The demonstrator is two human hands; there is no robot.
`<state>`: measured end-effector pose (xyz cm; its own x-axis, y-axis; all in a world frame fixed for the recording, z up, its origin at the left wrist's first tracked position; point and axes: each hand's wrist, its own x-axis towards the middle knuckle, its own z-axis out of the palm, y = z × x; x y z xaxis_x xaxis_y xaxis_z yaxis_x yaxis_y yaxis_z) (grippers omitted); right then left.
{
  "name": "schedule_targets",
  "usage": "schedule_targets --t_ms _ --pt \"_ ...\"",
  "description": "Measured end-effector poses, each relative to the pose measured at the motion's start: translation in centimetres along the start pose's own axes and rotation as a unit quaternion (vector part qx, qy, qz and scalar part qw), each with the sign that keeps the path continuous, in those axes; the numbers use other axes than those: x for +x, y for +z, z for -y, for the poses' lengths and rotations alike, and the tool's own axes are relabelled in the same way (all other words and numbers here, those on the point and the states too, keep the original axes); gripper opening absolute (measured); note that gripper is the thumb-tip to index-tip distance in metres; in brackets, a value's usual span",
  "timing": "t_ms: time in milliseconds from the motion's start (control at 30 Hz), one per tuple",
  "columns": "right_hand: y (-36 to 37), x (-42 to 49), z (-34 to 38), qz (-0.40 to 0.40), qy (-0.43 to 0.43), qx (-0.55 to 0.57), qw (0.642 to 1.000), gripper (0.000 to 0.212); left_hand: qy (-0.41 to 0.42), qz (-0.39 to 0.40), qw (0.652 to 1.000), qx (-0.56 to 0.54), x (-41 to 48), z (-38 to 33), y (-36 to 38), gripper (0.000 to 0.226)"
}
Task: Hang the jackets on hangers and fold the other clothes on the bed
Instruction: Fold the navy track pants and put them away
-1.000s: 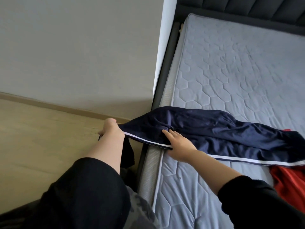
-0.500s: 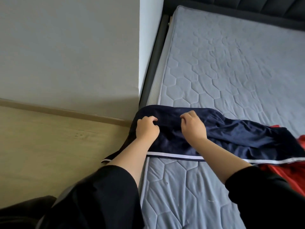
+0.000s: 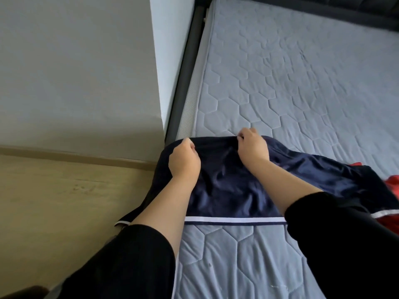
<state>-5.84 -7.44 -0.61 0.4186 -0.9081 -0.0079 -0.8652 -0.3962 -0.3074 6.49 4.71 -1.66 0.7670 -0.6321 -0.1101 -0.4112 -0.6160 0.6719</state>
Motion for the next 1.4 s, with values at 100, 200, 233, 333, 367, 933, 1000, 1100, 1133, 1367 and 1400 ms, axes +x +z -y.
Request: schedule_targets --t_ms 100,200,233,333,367,933,1000,1100,1133,1367,1400 --pt "1.1 -2.3 0.1 -0.033 -0.042 0.038 0.998 0.044 0.054 0.019 0.998 -0.025 -1.0 -0.3 0.6 0.035" --pt "2.7 -4.9 -1.1 0.000 -0.093 -0.048 0.994 0.050 0.149 0.088 0.979 0.104 -2.8 0.2 2.3 0.049" --pt "3.2 -5.4 -2.1 0.010 -0.096 -0.079 0.992 0.050 0.172 0.110 0.964 0.172 -3.5 0.3 2.9 0.052" --pt "3.2 -5.4 -6.4 -0.009 0.040 -0.096 0.995 0.052 0.183 0.146 0.932 0.275 -5.0 0.1 3.8 0.058" --pt "2.5 -5.2 -7.7 -0.030 0.131 -0.051 0.990 0.053 0.186 0.147 0.930 0.282 -5.3 0.0 3.9 0.058" --pt "0.0 -12.3 -15.6 -0.180 0.307 0.103 0.929 0.060 0.439 0.241 0.791 0.351 -10.3 0.5 5.3 0.072" --pt "-0.5 -13.2 -16.5 -0.228 0.368 0.188 0.881 0.066 0.452 0.243 0.776 0.366 -10.4 0.5 5.2 0.083" --pt "-1.5 -13.1 -16.8 -0.311 0.418 0.232 0.821 0.066 0.479 0.251 0.755 0.373 -10.7 0.4 4.9 0.081" --pt "-2.0 -12.9 -16.8 -0.333 0.451 0.235 0.794 0.064 0.486 0.257 0.745 0.377 -11.0 0.3 4.8 0.079" --pt "-3.7 -12.8 -18.5 -0.315 0.615 0.339 0.638 0.064 0.464 0.317 0.738 0.374 -12.2 -0.9 5.0 0.078" --pt "-3.9 -12.5 -18.9 -0.296 0.627 0.342 0.635 0.068 0.464 0.322 0.738 0.369 -12.1 -1.0 4.9 0.080"
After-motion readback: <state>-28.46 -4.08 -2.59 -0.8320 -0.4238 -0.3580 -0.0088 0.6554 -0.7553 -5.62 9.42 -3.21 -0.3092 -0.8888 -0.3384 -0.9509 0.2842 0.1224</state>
